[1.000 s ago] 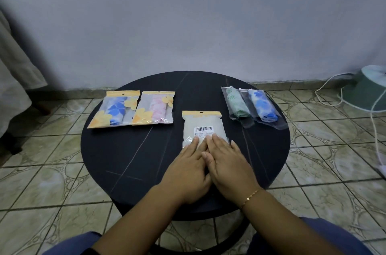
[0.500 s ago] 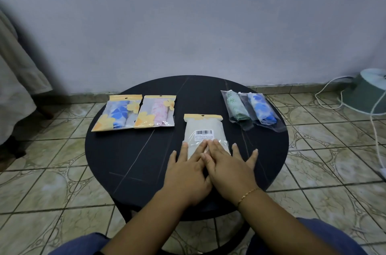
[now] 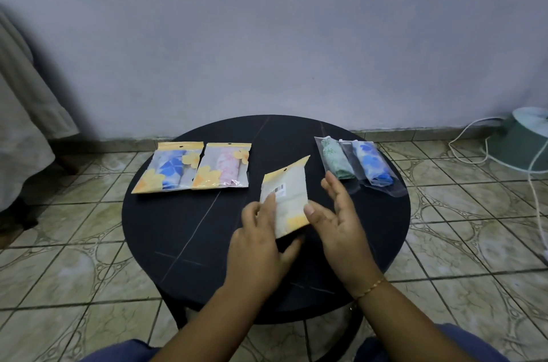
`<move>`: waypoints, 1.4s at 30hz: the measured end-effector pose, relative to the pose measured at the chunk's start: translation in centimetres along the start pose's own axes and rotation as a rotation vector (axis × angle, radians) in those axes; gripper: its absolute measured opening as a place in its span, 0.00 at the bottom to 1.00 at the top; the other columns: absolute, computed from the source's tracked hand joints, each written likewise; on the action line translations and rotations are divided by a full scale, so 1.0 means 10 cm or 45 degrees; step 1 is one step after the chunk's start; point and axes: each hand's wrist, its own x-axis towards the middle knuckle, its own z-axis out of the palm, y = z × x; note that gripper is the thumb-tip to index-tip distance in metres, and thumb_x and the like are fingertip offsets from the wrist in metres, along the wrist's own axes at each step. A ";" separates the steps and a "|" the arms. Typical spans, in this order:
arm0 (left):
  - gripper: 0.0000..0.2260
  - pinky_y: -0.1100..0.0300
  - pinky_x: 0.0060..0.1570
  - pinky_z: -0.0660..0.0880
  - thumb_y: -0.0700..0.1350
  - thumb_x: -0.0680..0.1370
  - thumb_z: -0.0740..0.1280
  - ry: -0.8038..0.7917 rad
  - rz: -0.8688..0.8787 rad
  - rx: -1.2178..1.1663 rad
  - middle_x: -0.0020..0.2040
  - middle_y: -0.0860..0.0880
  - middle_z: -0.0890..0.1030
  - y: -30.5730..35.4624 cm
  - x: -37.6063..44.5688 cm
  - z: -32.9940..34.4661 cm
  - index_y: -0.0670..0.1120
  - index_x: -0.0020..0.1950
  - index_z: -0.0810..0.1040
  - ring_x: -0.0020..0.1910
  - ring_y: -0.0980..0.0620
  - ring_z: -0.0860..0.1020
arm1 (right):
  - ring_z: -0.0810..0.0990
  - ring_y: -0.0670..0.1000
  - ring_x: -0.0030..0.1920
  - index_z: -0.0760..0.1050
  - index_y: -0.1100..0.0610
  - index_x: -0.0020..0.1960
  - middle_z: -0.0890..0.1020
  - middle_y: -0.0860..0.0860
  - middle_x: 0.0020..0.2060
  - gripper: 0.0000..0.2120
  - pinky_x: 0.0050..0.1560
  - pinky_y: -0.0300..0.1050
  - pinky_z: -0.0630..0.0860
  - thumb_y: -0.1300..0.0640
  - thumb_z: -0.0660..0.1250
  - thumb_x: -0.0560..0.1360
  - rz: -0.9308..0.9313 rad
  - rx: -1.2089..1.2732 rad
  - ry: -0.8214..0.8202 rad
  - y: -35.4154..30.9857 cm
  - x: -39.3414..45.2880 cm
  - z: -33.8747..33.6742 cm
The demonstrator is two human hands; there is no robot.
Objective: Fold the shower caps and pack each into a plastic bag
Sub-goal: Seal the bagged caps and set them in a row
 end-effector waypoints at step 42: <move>0.21 0.60 0.74 0.43 0.48 0.84 0.47 -0.269 0.202 0.112 0.78 0.55 0.50 -0.11 0.65 0.10 0.51 0.78 0.51 0.76 0.60 0.47 | 0.38 0.45 0.76 0.44 0.50 0.78 0.43 0.43 0.77 0.25 0.72 0.59 0.36 0.50 0.43 0.82 0.188 -1.412 -0.363 0.28 0.56 0.22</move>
